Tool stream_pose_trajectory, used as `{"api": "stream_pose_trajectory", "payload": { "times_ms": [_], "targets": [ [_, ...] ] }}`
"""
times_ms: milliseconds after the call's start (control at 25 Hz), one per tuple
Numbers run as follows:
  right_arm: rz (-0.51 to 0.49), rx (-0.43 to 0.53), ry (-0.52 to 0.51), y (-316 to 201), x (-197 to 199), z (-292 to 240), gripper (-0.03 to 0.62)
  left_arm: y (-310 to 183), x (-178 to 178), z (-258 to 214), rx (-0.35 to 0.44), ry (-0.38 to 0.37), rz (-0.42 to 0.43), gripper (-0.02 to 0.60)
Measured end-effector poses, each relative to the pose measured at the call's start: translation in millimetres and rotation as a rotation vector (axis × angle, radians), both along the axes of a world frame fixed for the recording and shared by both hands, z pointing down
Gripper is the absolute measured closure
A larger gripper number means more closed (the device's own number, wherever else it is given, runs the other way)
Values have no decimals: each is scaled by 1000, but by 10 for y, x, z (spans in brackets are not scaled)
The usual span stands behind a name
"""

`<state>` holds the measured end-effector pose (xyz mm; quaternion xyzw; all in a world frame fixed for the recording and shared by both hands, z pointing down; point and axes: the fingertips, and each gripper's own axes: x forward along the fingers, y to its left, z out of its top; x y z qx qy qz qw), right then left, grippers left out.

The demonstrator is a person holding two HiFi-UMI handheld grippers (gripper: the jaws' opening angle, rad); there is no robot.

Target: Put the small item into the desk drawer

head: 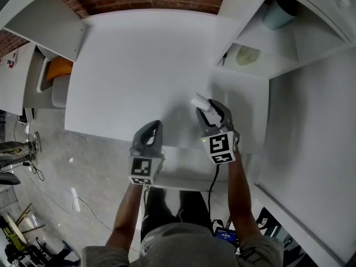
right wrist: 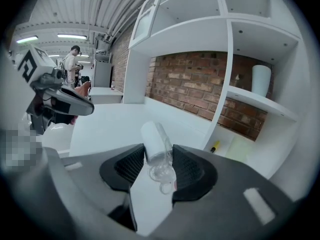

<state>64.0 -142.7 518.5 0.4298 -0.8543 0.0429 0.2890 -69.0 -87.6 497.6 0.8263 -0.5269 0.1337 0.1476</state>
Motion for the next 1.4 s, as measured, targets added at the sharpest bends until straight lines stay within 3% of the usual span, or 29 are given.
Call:
{"api": "stream_pose_trajectory", "payload": {
  "times_ms": [640,1400],
  "targets": [
    [45,-12,-43,908,-186,-69,413,531,-80,-27,0,-1,83,569],
    [56,-116,-73,1782,-557,448,413,991,-183,350,-46,-3,198,569]
  ]
}}
